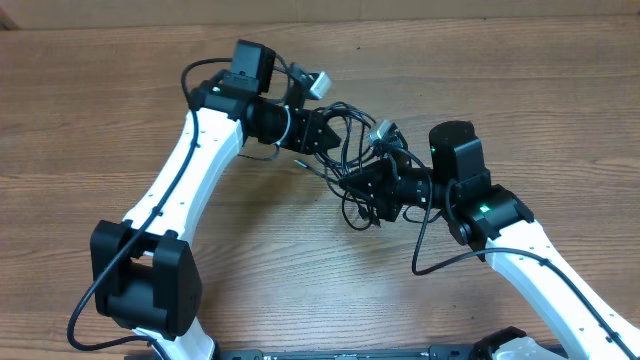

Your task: Untangle cables

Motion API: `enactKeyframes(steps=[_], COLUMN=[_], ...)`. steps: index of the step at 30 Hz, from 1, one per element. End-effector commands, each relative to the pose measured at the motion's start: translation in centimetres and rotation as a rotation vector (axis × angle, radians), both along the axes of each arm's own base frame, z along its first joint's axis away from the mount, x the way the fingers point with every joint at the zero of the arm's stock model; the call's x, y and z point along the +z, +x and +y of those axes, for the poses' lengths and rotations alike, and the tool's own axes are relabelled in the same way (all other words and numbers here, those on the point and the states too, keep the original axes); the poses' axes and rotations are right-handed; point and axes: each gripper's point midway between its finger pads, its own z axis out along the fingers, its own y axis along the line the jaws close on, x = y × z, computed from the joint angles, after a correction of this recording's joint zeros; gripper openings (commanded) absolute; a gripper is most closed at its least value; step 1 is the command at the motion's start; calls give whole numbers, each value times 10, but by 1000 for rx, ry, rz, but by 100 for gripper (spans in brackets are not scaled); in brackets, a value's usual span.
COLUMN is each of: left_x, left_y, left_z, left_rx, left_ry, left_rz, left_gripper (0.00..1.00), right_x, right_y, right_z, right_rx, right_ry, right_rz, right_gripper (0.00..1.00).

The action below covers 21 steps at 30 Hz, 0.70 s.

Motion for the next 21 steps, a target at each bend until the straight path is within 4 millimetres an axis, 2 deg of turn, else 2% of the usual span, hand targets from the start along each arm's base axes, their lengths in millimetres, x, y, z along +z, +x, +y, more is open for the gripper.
enactKeyframes(steps=[1,8,11,15,18,20,21], left_x=[26,14,3,4,17,21,21], left_y=[-18,-43,-50,-56,-60,-59,-57], left_z=[-21,-13,-4,-4,-12,-15,-14], left_rx=[-127,-245,-265,-299,-345,-348,-346], left_ry=[-98,-51,18,10,-90,-118,-113], left_rz=[-78,-95,-84,-97,-129,-144,-151], left_gripper=[4,4,4,4,4,4,4], right_x=[-13,-28,-29,-29,-29,-29,-29], right_y=[21,50,51,50,50,50,50], right_z=[-6,-32,-33,-33,-32,-32,-32], right_rx=[-110,-326,-335,-335,-357,-357,-357], right_ry=[-45,-149,-152,-153,-131,-131,-131], right_rz=[12,12,13,17,58,58,58], right_gripper=[4,4,4,6,17,43,53])
